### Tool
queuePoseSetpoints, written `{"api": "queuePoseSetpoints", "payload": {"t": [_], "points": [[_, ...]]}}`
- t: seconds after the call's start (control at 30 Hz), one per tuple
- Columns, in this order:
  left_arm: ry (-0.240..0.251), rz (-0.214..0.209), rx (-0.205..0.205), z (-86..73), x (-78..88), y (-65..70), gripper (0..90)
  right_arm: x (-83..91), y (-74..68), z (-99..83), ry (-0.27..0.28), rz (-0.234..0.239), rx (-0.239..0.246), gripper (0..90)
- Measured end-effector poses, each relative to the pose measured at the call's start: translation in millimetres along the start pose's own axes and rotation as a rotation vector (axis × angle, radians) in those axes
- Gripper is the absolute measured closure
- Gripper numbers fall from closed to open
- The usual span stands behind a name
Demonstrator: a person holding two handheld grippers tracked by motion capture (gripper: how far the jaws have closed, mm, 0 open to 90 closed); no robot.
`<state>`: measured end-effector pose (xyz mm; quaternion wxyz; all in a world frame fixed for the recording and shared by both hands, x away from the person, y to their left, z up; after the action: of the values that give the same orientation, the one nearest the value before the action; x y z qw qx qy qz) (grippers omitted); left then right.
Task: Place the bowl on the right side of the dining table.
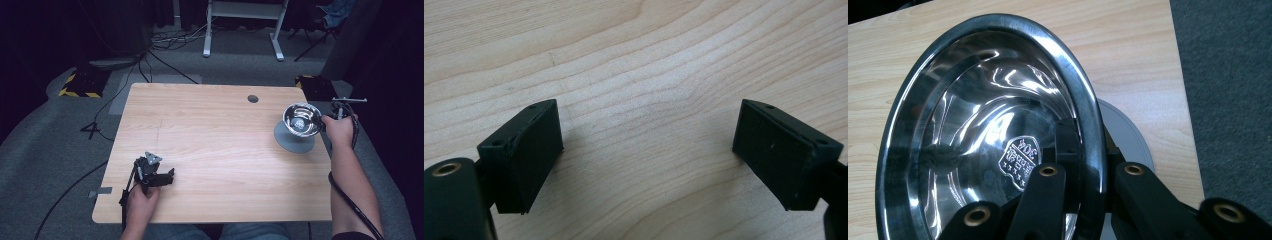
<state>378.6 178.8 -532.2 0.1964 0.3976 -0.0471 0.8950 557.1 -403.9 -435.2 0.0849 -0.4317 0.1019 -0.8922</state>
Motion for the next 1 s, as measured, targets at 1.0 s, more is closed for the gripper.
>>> {"api": "queuePoseSetpoints", "payload": {"t": [1.0], "points": [[0.001, -0.002, 0.001, 0.0, -0.1, 0.2, 12.5, -35.6, 13.6, -26.1, -0.065, -0.010, -0.066, 86.6]]}}
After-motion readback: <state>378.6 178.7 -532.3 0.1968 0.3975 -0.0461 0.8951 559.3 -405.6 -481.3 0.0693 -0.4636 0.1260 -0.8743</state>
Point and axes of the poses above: each handheld gripper's, and its own axes: x roughly backward along the jaws, z roughly out of its top, y roughly to its right, the point moved 4 cm from there along -x, roughly forward along the jaws, and after that the axes turned 3 degrees about -z, right-handed, at the moved point
